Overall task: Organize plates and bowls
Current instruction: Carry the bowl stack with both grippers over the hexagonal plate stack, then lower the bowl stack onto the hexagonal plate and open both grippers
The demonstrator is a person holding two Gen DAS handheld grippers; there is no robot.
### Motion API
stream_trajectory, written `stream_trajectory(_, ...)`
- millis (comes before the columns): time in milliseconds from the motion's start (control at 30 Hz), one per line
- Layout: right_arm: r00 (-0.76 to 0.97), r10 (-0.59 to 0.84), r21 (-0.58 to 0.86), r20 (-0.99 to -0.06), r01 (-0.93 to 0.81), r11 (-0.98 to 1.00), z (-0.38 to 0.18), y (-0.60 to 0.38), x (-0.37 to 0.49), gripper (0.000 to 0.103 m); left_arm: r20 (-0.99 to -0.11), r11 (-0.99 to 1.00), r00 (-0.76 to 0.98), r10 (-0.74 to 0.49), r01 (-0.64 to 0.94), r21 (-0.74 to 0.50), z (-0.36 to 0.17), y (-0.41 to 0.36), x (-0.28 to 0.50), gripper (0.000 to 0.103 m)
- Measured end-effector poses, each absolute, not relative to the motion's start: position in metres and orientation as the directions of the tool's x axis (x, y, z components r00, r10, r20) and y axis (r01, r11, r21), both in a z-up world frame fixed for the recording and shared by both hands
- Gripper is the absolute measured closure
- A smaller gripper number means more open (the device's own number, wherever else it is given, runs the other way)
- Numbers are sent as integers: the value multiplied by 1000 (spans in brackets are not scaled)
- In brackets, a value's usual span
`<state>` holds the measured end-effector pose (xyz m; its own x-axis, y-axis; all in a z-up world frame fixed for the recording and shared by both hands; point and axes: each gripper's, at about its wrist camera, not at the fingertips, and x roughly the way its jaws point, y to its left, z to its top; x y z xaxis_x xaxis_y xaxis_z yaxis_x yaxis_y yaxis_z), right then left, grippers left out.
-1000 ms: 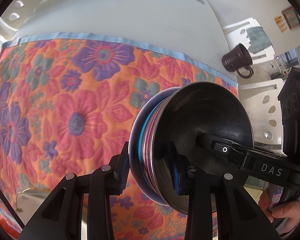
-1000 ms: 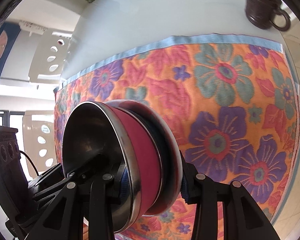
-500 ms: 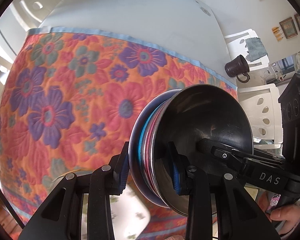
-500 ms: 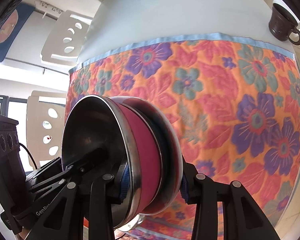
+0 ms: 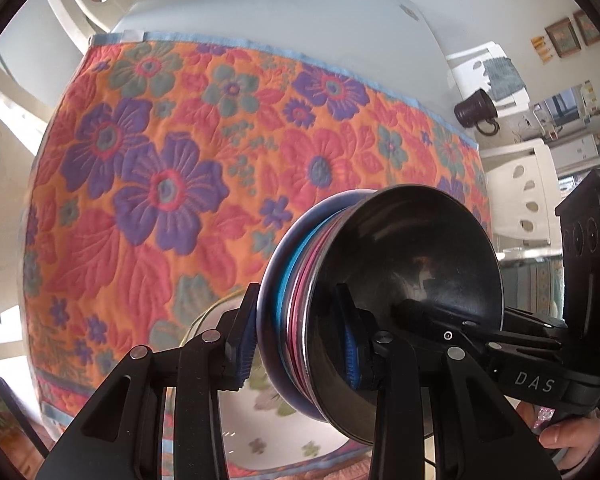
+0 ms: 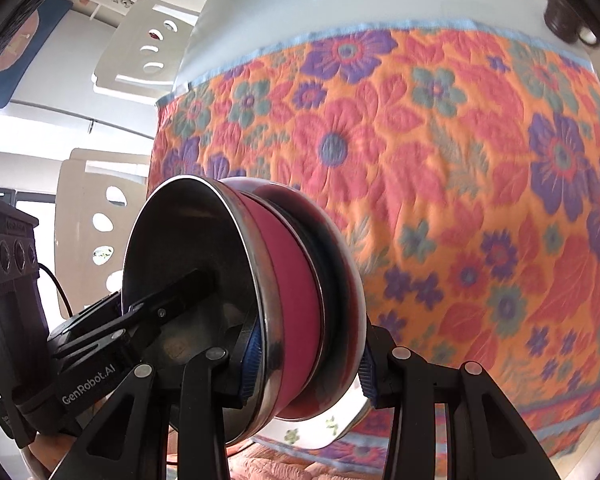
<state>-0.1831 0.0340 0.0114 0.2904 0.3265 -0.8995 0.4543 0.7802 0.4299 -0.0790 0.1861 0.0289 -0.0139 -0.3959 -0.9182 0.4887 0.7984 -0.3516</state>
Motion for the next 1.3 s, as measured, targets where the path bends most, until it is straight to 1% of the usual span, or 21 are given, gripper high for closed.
stream_trajectory(333, 265, 332, 423, -905, 492, 761, -10, 78, -213, 63, -922, 769, -53, -384, 534, -351, 10, 220, -100, 72)
stream_trajectory(667, 232, 350, 419, -908, 473, 775, -26, 102, -224, 63, -927, 783, -60, -371, 516, -347, -6, 245, -113, 72)
stream_trajectory(900, 237, 348, 421, -907, 469, 777, -31, 104, -228, 64, -929, 785, -48, -367, 519, -338, -9, 245, -118, 72)
stream_trajectory(1000, 247, 331, 410, -911, 455, 790, -30, 105, -231, 64, -928, 781, -32, -370, 530, -330, -8, 244, -122, 72)
stream_trajectory(1133, 287, 268, 370, -920, 409, 834, -19, 112, -246, 64, -919, 763, 22, -393, 565, -313, 6, 249, -130, 72)
stream_trajectory(1300, 329, 148, 263, -933, 339, 903, -7, 129, -257, 64, -894, 752, 120, -431, 596, -283, 32, 258, -141, 72)
